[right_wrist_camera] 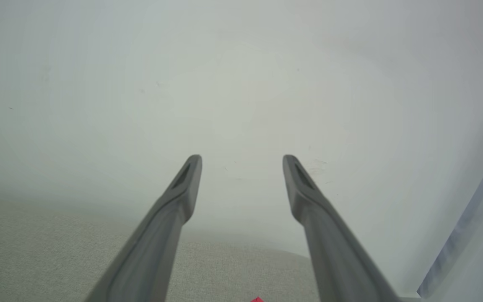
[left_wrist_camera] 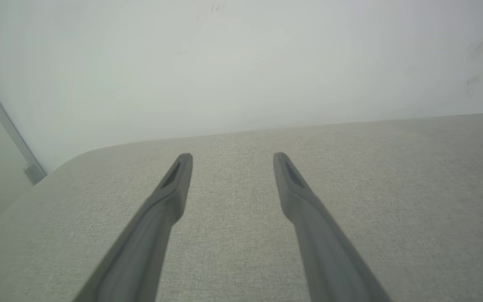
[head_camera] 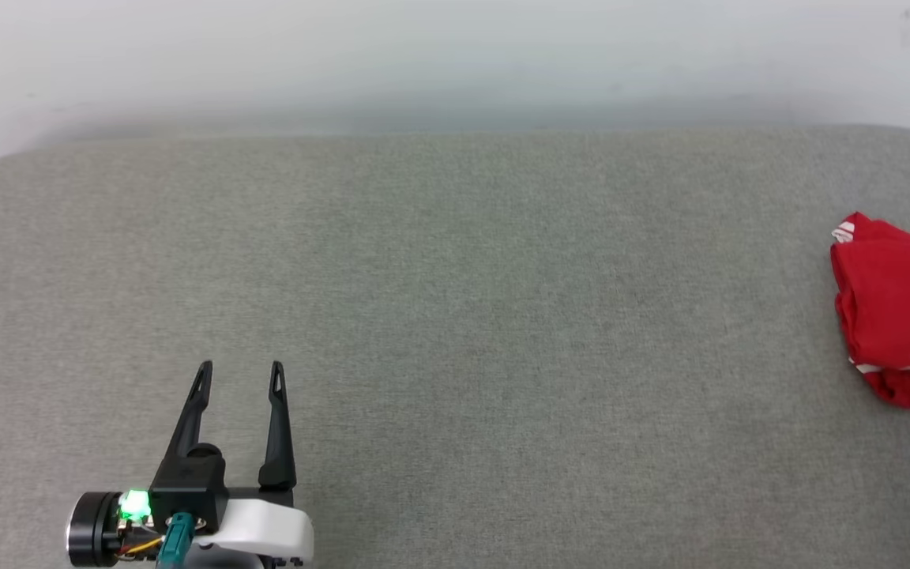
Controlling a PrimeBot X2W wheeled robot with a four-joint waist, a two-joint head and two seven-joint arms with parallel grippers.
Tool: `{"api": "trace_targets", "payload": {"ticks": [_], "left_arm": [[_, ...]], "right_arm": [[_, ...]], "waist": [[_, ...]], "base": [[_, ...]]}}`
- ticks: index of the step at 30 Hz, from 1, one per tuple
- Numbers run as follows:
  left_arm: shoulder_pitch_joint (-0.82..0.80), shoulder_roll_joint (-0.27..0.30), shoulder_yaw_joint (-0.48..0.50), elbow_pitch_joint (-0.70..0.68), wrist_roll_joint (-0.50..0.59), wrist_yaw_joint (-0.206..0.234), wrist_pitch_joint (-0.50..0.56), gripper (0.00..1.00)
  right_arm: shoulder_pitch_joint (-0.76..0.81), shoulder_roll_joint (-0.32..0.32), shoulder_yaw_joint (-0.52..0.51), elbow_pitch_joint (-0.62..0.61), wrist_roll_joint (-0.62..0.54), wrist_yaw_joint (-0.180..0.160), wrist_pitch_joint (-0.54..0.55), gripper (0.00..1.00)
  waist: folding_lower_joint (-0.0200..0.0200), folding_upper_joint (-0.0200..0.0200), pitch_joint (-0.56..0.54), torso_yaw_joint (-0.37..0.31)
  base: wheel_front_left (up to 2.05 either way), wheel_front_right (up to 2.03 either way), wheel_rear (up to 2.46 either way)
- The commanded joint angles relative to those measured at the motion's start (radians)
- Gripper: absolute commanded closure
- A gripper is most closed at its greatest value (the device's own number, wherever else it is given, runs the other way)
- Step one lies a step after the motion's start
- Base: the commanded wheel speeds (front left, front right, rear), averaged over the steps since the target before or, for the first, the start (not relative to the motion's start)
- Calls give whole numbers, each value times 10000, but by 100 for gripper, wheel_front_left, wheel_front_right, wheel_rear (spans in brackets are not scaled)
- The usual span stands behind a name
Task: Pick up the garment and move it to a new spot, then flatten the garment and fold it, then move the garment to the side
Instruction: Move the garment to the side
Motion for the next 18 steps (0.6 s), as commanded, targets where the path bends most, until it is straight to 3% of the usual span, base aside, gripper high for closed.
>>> {"api": "trace_targets", "payload": {"ticks": [1,9,18], "left_arm": [[144,45,27,18,-44,-14,-23,0],[295,32,54,257,-55,-168,-23,0],[508,-14,-43,504,-85,-307,-23,0]], "right_arm": [[216,136,2,-108,-110,-15,-55,0],[1946,1923,518,-1310,-832,-15,-319,0],[3601,2780,475,-1170,-630,-15,-384,0]], "waist": [[2,0,-174,148],[2,0,-654,473],[2,0,-1098,650]], "base": [[0,0,0],[0,0,0],[0,0,0]]}}
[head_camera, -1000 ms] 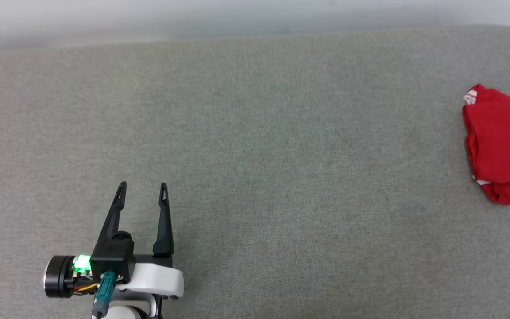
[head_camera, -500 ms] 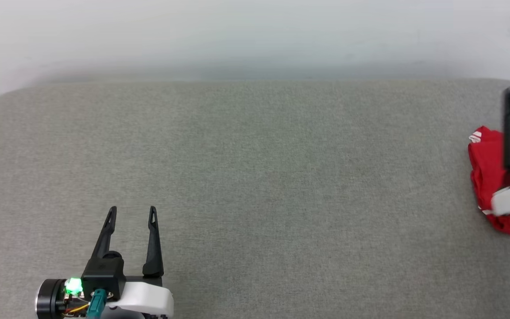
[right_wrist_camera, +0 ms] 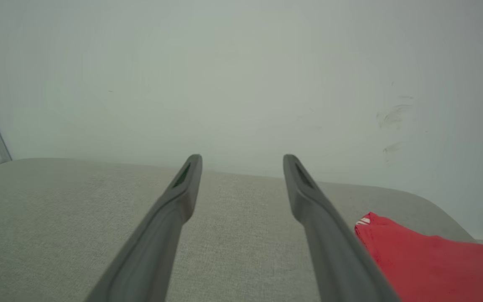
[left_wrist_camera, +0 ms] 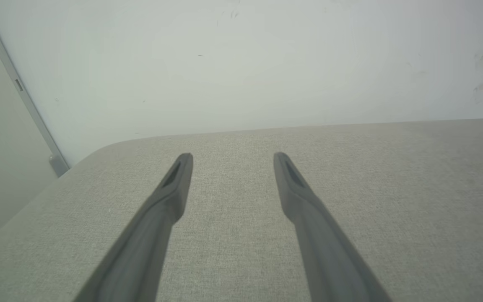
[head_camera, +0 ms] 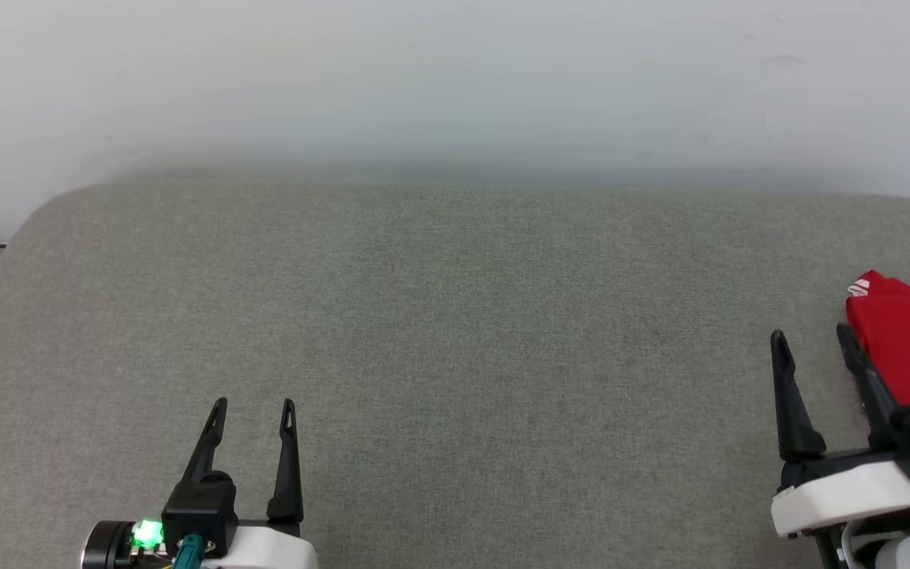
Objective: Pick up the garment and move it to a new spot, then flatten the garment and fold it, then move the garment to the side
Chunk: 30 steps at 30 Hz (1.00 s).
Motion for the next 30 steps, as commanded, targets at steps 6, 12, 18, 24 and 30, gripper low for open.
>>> {"api": "trace_targets", "payload": {"ticks": [6,12,18,24,30], "left_arm": [[268,-19,-49,61,-64,-182,-23,0],[353,-40,-70,14,-106,-333,-23,0],[499,-45,-39,-53,-106,-433,-23,0],[531,-60,-20,-86,-80,-518,-23,0],[590,-87,13,-76,-119,-592,-23,0]], "right_arm": [[981,322,-116,-246,-122,-15,-71,0],[1654,538,-266,-712,-247,-15,-79,0],[2024,648,-278,-1004,-258,-15,-24,0],[2170,674,-300,-1034,-132,-15,86,0],[2210,676,-254,-976,-4,-15,119,0]], "waist": [[2,-1,-251,-21],[2,-1,-397,-9],[2,-1,-503,-13],[2,-1,-556,32],[2,-1,-588,40]], "base": [[0,0,0],[0,0,0],[0,0,0],[0,0,0],[0,0,0]]}}
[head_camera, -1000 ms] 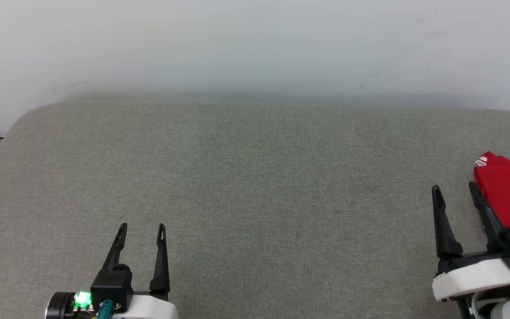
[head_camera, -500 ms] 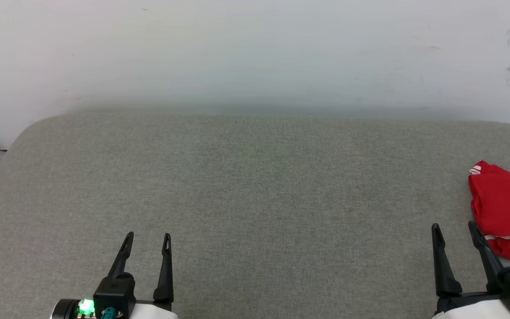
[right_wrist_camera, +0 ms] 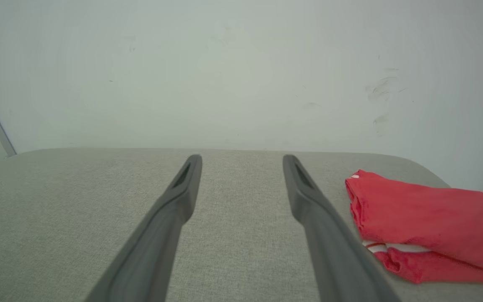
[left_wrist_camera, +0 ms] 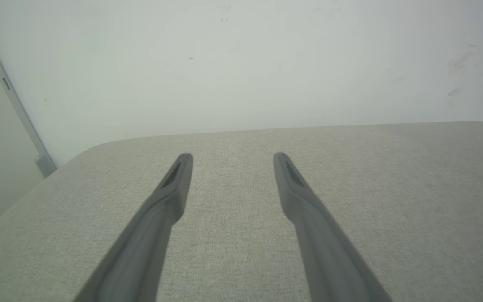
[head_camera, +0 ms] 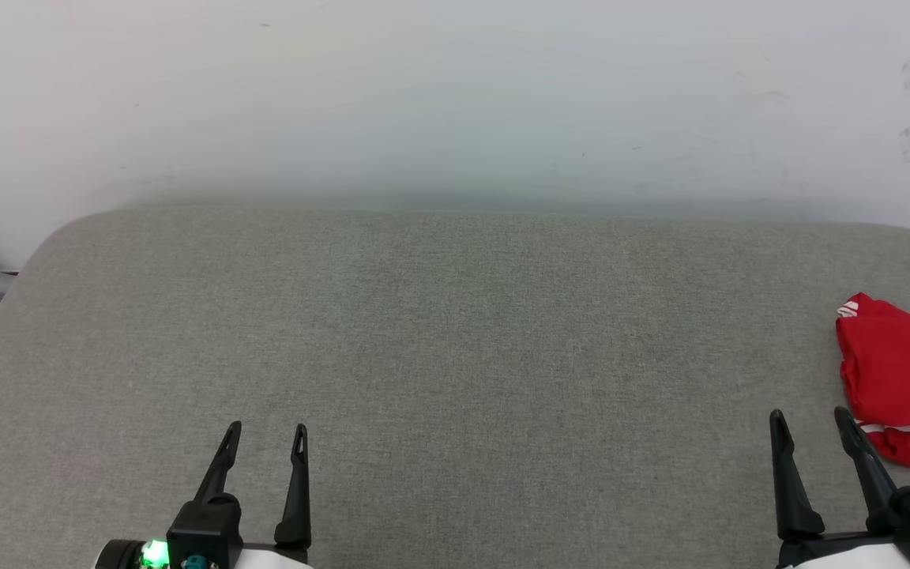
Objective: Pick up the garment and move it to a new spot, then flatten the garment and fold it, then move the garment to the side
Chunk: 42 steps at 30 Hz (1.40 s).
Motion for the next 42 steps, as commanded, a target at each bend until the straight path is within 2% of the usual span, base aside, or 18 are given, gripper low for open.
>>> {"api": "trace_targets", "payload": {"ticks": [1,2,6,26,42], "left_arm": [[97,-10,21,-16,-50,-71,-23,0],[14,-10,16,2,-17,-17,1,100],[96,-58,13,336,-105,-21,55,100],[-518,-146,569,728,-4304,-487,1048,100],[-884,-200,915,966,-6865,-781,1660,100]], "right_arm": [[148,54,12,22,73,-15,23,0],[1,2,12,11,55,0,2,100],[-10,4,45,354,167,2,21,100],[-688,11,-27,888,4179,-1,985,100],[-1110,17,-70,1222,6634,-3,1579,100]], "waist": [[-1,0,-4,-3],[0,0,-5,-4],[0,0,-5,-6],[0,0,60,-104],[0,0,109,-179]], "base": [[0,0,0],[0,0,0],[0,0,0],[0,0,0],[0,0,0]]}}
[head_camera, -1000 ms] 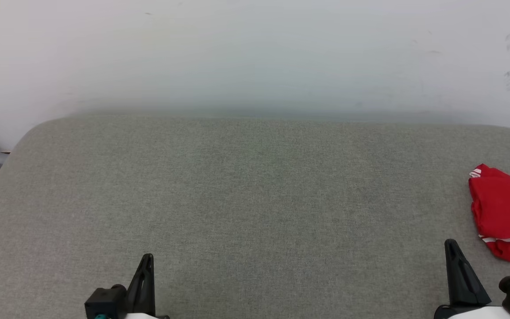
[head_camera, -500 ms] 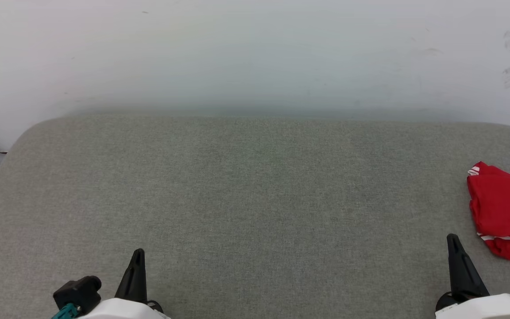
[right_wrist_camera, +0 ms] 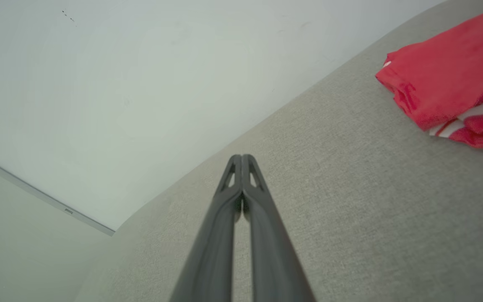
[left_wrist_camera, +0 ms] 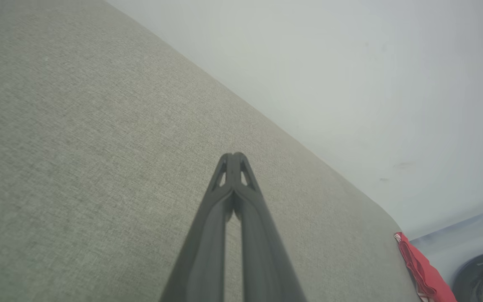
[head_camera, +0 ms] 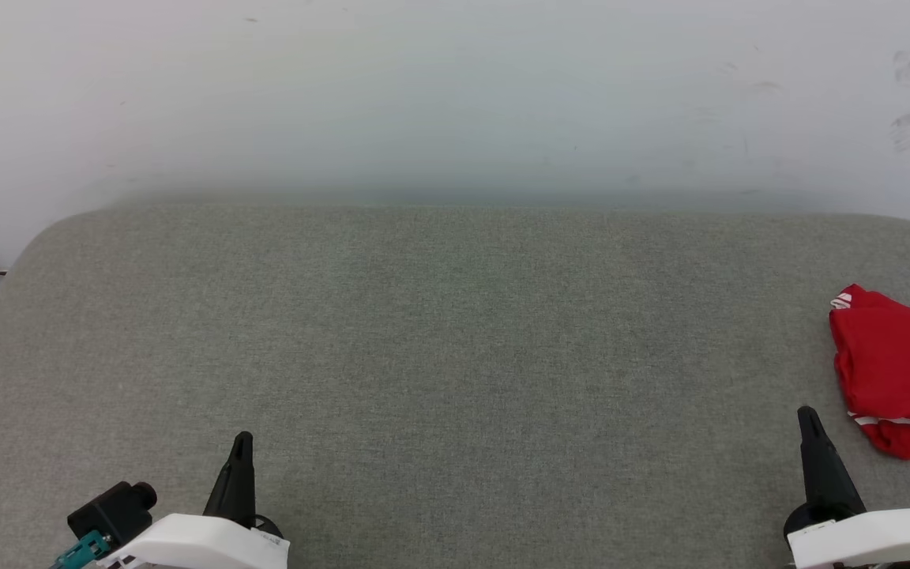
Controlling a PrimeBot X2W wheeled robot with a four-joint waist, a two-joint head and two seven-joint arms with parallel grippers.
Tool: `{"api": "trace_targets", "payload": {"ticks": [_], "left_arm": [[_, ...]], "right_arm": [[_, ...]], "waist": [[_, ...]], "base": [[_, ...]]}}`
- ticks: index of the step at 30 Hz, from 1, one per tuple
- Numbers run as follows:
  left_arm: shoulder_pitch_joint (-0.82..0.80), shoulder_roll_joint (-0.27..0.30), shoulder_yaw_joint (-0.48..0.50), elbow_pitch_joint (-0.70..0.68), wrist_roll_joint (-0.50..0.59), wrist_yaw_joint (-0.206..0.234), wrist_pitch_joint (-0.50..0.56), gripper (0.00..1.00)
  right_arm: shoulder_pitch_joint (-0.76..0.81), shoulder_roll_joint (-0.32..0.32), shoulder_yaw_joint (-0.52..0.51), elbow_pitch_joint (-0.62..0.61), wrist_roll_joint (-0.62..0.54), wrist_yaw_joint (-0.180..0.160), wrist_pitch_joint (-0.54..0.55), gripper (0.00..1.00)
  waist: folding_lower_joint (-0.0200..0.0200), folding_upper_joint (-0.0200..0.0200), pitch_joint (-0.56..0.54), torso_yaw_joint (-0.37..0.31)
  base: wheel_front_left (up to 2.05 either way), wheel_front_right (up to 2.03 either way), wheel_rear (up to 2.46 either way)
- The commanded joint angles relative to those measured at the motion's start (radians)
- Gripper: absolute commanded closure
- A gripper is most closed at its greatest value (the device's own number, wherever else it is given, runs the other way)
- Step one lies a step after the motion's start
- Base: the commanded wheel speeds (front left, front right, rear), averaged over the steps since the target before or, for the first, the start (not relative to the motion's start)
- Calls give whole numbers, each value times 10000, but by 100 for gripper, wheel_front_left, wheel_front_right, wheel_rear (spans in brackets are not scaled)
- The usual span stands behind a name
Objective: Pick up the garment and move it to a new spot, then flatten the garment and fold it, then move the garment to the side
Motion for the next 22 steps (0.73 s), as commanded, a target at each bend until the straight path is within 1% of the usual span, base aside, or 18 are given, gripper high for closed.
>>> {"api": "trace_targets", "payload": {"ticks": [1,22], "left_arm": [[-251,5,78,-66,-244,-94,53,100],[-659,-52,443,186,-2998,-399,711,100]], "right_arm": [[-300,9,-28,-80,246,-3,27,100],[-733,16,-74,291,2887,-5,671,100]], "waist": [[0,-1,2,-3],[0,-1,67,-101]], "base": [[0,0,0],[0,0,0]]}}
